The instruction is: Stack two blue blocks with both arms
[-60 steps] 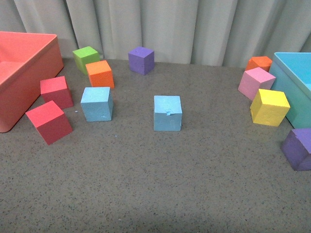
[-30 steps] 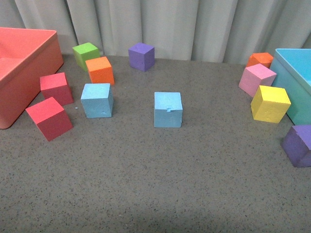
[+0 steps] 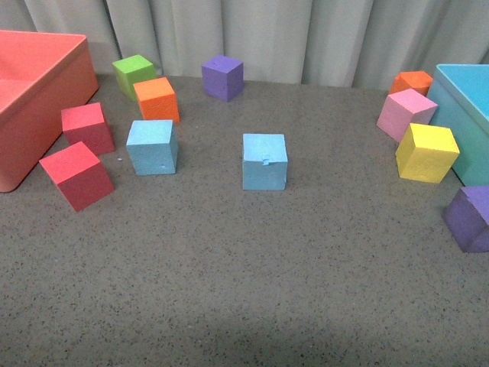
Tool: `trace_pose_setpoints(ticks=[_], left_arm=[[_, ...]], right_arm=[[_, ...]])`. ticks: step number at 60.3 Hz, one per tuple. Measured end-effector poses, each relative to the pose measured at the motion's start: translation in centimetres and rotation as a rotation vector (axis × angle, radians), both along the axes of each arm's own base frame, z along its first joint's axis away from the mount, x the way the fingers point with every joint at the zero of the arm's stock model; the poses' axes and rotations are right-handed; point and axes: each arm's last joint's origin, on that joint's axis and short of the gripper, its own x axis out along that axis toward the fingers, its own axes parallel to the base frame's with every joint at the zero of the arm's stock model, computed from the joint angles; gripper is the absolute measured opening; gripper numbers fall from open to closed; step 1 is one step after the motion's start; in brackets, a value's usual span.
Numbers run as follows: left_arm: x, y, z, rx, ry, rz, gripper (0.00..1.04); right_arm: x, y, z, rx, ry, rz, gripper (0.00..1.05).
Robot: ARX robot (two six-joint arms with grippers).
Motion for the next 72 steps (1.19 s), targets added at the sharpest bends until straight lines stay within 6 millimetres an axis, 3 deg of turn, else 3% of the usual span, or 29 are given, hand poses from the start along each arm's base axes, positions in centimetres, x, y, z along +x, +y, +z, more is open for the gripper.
trace_pose_setpoints(ticks=[4, 9, 17, 23, 31, 38, 49, 61, 72], left_arm=[[0.0, 0.0, 0.0, -0.004, 0.004, 0.009, 0.98], [0.3, 0.0, -0.5, -0.046, 0.158, 0.107, 0.98], [2.6, -0.5, -0.6, -0.094, 0.245, 0.135, 0.98], [5.8, -1.1, 0.9, -0.114, 0.232, 0.114, 0.98], [12.0, -2.6, 1.7, -0.121, 0.301, 0.065, 0.98], [18.2, -4.4, 0.2, -0.084, 0.435, 0.044, 0.98], [25.7, -7.1, -2.6, -0.036, 0.611, 0.024, 0.98], [30.0, -8.5, -3.9, 0.008, 0.715, 0.043, 0.98], [32.1, -8.9, -5.2, -0.013, 0.801, 0.041, 0.98]], right_arm=[[0.0, 0.0, 0.0, 0.000, 0.000, 0.000, 0.56], [0.0, 0.0, 0.0, 0.000, 0.000, 0.000, 0.70], [0.0, 0.0, 0.0, 0.001, 0.000, 0.000, 0.97], [0.0, 0.0, 0.0, 0.000, 0.000, 0.000, 0.94], [0.0, 0.0, 0.0, 0.000, 0.000, 0.000, 0.95], [0.0, 0.0, 0.0, 0.000, 0.000, 0.000, 0.95], [0.0, 0.0, 0.0, 0.000, -0.001, 0.000, 0.95], [0.0, 0.0, 0.0, 0.000, 0.000, 0.000, 0.95], [0.0, 0.0, 0.0, 0.000, 0.000, 0.000, 0.95]])
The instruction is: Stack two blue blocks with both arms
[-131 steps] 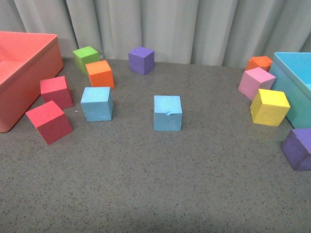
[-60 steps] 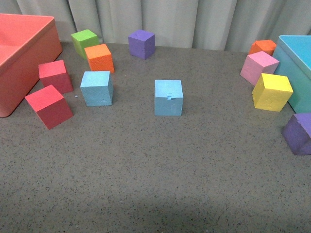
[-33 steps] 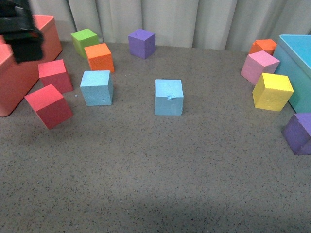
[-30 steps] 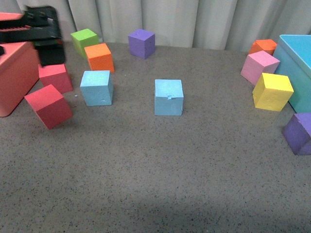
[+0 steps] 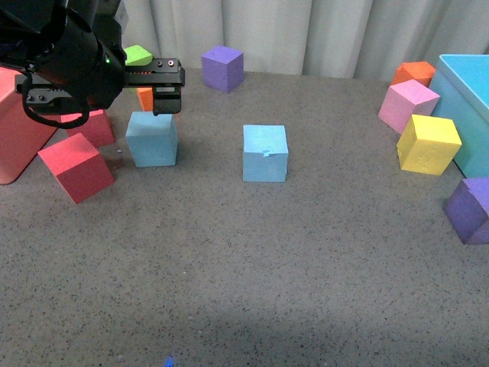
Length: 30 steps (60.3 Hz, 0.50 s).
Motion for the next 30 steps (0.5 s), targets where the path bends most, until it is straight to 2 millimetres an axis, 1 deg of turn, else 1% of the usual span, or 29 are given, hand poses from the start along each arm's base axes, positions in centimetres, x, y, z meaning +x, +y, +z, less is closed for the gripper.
trace_pose_setpoints(ticks=[11, 18, 22, 30], left_arm=[[1.1, -0.5, -0.7, -0.017, 0.063, -0.011, 0.98], [1.7, -0.9, -1.5, -0.019, 0.091, -0.018, 0.98], [2.0, -1.2, -2.1, -0.010, 0.106, -0.021, 0.98], [2.9, -1.4, -3.9, 0.028, 0.149, 0.001, 0.98]], right_arm=[[0.0, 0.0, 0.0, 0.000, 0.000, 0.000, 0.95], [0.0, 0.0, 0.0, 0.000, 0.000, 0.000, 0.95], [0.0, 0.0, 0.0, 0.000, 0.000, 0.000, 0.95], [0.0, 0.0, 0.0, 0.000, 0.000, 0.000, 0.95]])
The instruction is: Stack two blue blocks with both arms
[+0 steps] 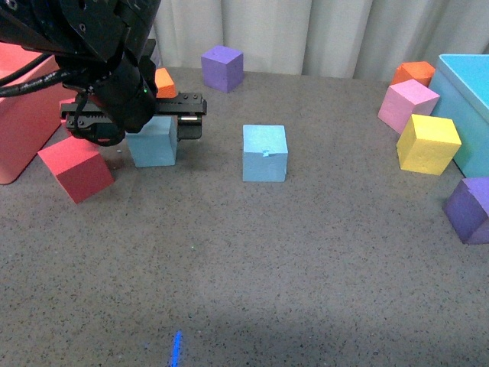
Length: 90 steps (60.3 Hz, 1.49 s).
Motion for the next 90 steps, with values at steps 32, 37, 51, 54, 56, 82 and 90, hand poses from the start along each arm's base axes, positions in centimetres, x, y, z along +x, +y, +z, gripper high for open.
trace_pose_setpoints(ticks=[32, 37, 51, 54, 56, 82, 90], left_arm=[[0.9, -0.7, -1.4, -0.014, 0.048, 0.012, 0.57], [0.5, -1.1, -1.1, -0.021, 0.041, 0.001, 0.53], [-1.3, -3.4, 2.4, -0.038, -0.032, -0.003, 0.49], [-1.6, -4.1, 3.3, -0.042, -0.052, -0.003, 0.49], [-1.8, -4.6, 4.0, -0.046, -0.070, -0.003, 0.48], [-3.5, -12.9, 5.6, -0.079, -0.066, -0.053, 0.48], [-3.6, -14.7, 5.3, -0.073, -0.048, -0.068, 0.48]], right_arm=[[0.0, 0.0, 0.0, 0.000, 0.000, 0.000, 0.95], [0.0, 0.0, 0.0, 0.000, 0.000, 0.000, 0.95], [0.0, 0.0, 0.0, 0.000, 0.000, 0.000, 0.95], [0.0, 0.0, 0.0, 0.000, 0.000, 0.000, 0.95], [0.0, 0.0, 0.0, 0.000, 0.000, 0.000, 0.95], [0.0, 0.0, 0.0, 0.000, 0.000, 0.000, 0.95], [0.0, 0.0, 0.0, 0.000, 0.000, 0.000, 0.95]])
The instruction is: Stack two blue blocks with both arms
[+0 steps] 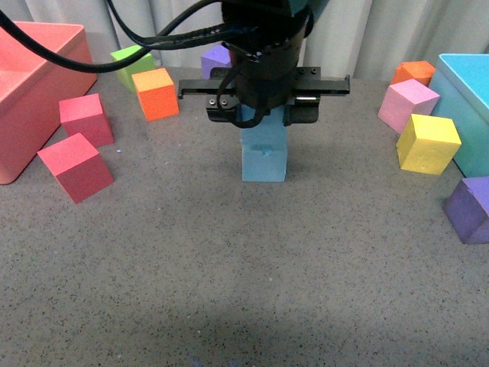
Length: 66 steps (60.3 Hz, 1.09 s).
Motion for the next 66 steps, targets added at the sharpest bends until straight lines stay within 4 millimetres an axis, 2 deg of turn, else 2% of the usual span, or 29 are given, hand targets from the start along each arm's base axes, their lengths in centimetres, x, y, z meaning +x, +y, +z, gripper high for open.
trace_pose_setpoints(ticks=[13, 35, 44, 51, 53, 59, 66], left_arm=[[0.3, -1.2, -0.4, 0.004, 0.015, -0.006, 0.48], [0.3, -1.2, -0.7, 0.029, 0.028, 0.011, 0.48], [0.2, -1.3, -0.7, 0.020, 0.037, 0.011, 0.71], [0.1, -1.2, -0.7, 0.038, 0.046, 0.013, 0.98], [0.1, -1.2, -0.6, 0.038, 0.047, 0.012, 1.00], [0.0, -1.1, 0.1, 0.020, 0.039, 0.013, 0.97], [-0.2, -0.7, 1.7, -0.017, 0.008, 0.019, 0.98]], right_arm=[[0.0, 0.0, 0.0, 0.000, 0.000, 0.000, 0.95], [0.0, 0.0, 0.0, 0.000, 0.000, 0.000, 0.95], [0.0, 0.0, 0.0, 0.000, 0.000, 0.000, 0.95], [0.0, 0.0, 0.0, 0.000, 0.000, 0.000, 0.95], [0.0, 0.0, 0.0, 0.000, 0.000, 0.000, 0.95], [0.0, 0.0, 0.0, 0.000, 0.000, 0.000, 0.95], [0.0, 0.0, 0.0, 0.000, 0.000, 0.000, 0.95]])
